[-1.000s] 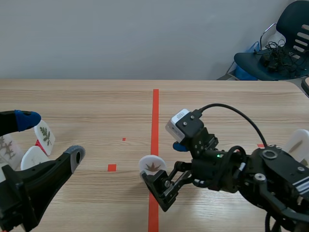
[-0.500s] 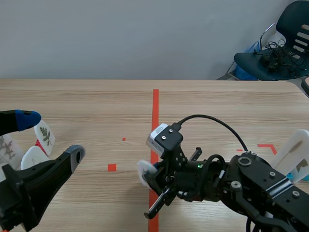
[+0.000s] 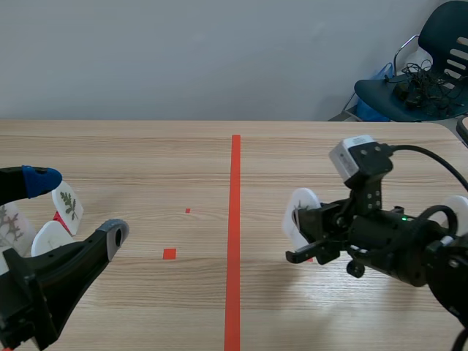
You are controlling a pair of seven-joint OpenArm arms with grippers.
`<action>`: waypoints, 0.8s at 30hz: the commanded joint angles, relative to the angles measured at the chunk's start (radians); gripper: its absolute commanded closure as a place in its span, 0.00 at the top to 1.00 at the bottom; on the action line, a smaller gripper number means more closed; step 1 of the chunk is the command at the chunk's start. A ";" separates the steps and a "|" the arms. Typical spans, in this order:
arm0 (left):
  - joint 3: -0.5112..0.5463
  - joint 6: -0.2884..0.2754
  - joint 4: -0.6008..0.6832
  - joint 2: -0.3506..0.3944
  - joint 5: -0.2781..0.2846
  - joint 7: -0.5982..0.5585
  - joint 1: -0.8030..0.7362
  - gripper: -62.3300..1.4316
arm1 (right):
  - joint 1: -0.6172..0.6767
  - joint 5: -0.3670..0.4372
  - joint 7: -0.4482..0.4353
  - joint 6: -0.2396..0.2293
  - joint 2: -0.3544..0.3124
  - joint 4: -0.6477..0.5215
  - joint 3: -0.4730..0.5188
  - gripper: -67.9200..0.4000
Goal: Do the leaf sorting experiment
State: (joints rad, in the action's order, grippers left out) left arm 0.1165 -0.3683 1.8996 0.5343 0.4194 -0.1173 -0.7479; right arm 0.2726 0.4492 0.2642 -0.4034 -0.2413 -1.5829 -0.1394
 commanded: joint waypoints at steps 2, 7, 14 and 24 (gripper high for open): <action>0.007 -0.002 0.014 -0.007 0.006 -0.014 0.003 1.00 | 0.052 0.000 -0.003 0.035 0.009 0.014 0.031 0.10; 0.007 -0.002 0.014 -0.007 0.006 -0.014 0.003 1.00 | 0.116 -0.011 -0.013 0.135 0.043 0.015 0.125 0.10; 0.007 -0.002 0.014 -0.007 0.006 -0.014 0.003 1.00 | 0.109 -0.069 -0.050 0.209 0.050 0.027 0.245 0.10; 0.007 -0.002 0.014 -0.007 0.006 -0.014 0.003 1.00 | 0.016 -0.087 -0.076 0.205 0.047 0.190 0.312 0.13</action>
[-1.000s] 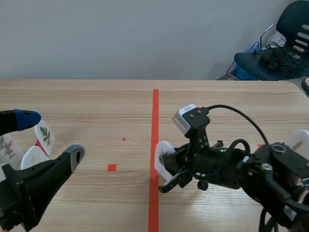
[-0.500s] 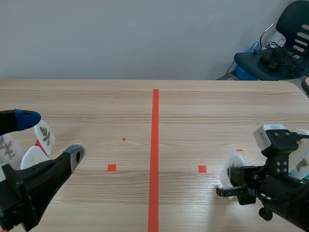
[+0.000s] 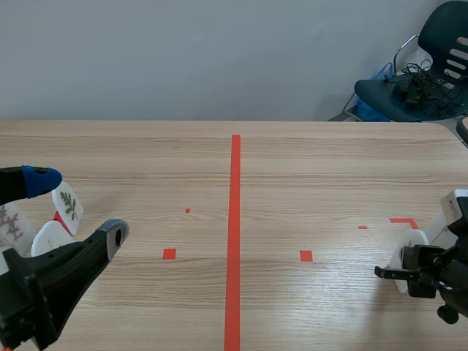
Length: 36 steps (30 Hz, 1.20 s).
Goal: Do the leaf sorting experiment
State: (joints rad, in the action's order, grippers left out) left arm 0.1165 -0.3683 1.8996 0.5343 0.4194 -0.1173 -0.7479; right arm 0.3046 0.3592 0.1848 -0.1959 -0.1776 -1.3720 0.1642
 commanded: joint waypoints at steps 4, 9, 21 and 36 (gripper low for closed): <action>0.007 -0.002 0.014 -0.007 0.006 -0.014 0.003 1.00 | -0.026 -0.002 0.001 -0.022 -0.017 -0.022 0.032 0.35; 0.007 -0.002 0.014 -0.007 0.006 -0.014 0.003 1.00 | -0.026 -0.004 -0.006 -0.123 -0.021 -0.023 0.064 0.43; 0.007 -0.002 0.014 -0.007 0.006 -0.014 0.003 1.00 | -0.055 0.101 0.137 -0.251 -0.066 -0.340 0.070 0.56; 0.007 -0.019 0.014 -0.006 0.006 -0.014 0.034 1.00 | 0.286 0.195 0.206 -0.251 -0.250 -0.793 0.005 1.00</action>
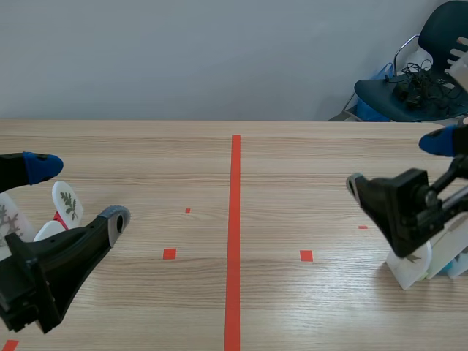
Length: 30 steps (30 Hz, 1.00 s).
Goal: Do the leaf sorting experiment
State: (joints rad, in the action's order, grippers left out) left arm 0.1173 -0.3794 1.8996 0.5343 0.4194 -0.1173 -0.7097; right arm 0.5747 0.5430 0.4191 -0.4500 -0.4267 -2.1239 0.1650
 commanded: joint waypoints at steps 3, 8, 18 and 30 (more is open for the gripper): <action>0.006 -0.009 0.014 -0.003 0.006 -0.014 -0.005 1.00 | 0.102 0.010 -0.044 0.004 0.000 -0.135 0.004 1.00; 0.006 -0.009 0.014 -0.002 0.006 -0.014 -0.005 1.00 | 0.143 -0.012 -0.048 0.015 0.000 -0.165 0.004 1.00; 0.006 -0.009 0.014 -0.002 0.006 -0.014 -0.005 1.00 | 0.140 -0.017 -0.051 0.015 0.001 -0.165 0.004 1.00; 0.006 -0.061 0.014 0.001 0.006 -0.014 -0.004 1.00 | 0.141 -0.049 -0.032 0.015 0.006 -0.164 0.004 1.00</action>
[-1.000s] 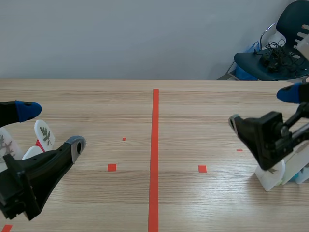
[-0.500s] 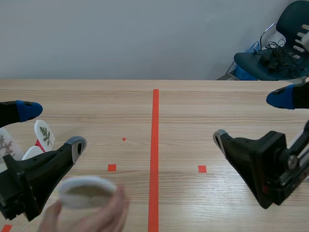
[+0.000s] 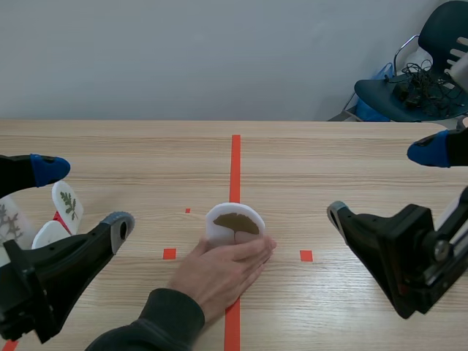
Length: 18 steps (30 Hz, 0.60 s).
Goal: Do the leaf sorting experiment
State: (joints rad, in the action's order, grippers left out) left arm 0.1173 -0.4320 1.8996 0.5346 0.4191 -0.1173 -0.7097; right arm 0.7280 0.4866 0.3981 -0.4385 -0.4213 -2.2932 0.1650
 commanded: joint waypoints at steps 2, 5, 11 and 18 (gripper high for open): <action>0.006 -0.009 0.014 0.000 0.007 -0.014 -0.004 1.00 | -0.013 0.008 -0.011 0.003 0.000 0.005 0.004 1.00; 0.006 -0.010 0.014 0.000 0.007 -0.014 -0.004 1.00 | -0.013 0.008 -0.008 0.003 0.000 0.005 0.004 1.00; 0.006 -0.009 0.014 0.000 0.007 -0.014 -0.004 1.00 | -0.026 0.008 -0.017 0.004 0.000 0.021 -0.004 1.00; 0.006 -0.009 0.014 0.000 0.007 -0.014 -0.004 1.00 | -0.203 0.007 -0.048 0.016 0.003 0.213 -0.138 1.00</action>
State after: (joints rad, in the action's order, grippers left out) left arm 0.1173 -0.4423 1.8996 0.5346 0.4191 -0.1173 -0.7097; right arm 0.5598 0.4862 0.3702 -0.4267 -0.4210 -2.1082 0.0479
